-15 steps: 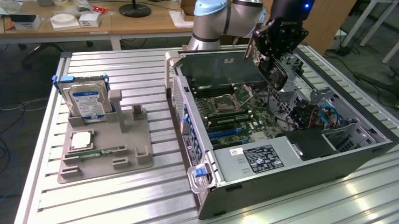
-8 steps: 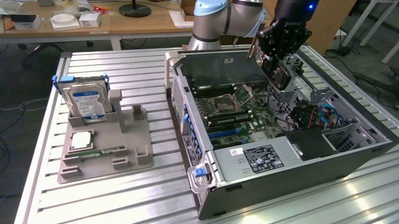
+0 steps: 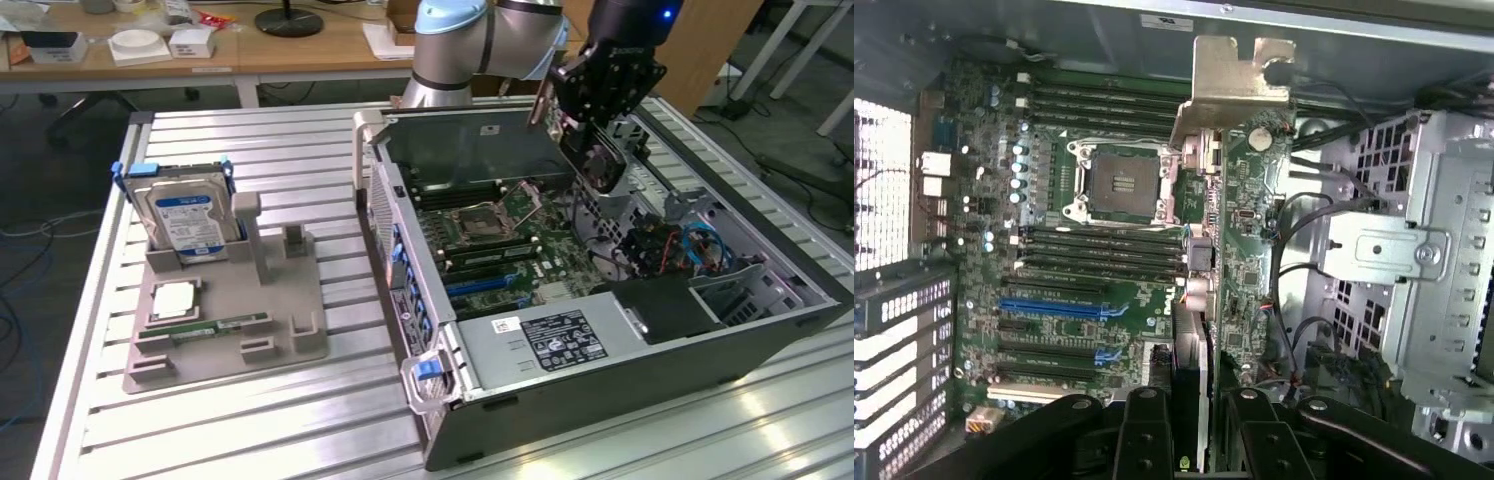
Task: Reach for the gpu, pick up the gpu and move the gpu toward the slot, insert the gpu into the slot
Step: 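Insert the gpu into the slot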
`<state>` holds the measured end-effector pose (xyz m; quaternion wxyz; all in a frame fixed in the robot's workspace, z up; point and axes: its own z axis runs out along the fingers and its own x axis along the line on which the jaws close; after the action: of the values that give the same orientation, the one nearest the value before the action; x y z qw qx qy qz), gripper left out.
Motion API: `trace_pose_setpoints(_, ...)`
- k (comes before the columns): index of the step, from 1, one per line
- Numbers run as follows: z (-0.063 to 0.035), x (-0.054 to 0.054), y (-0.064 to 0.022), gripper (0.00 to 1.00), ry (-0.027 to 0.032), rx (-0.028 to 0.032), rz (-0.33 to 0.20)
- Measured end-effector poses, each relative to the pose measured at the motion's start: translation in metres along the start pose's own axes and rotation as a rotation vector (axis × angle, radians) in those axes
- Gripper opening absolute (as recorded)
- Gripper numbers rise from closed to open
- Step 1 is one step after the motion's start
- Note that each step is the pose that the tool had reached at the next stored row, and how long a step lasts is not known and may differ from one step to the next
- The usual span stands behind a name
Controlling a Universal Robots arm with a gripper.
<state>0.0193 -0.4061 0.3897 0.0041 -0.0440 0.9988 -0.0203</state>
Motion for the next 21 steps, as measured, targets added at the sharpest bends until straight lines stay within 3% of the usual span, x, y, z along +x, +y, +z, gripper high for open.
trace_pose_setpoints(21,0.0017,-0.0006,0.0000,0.27,-0.0150,-0.0021,-0.357)
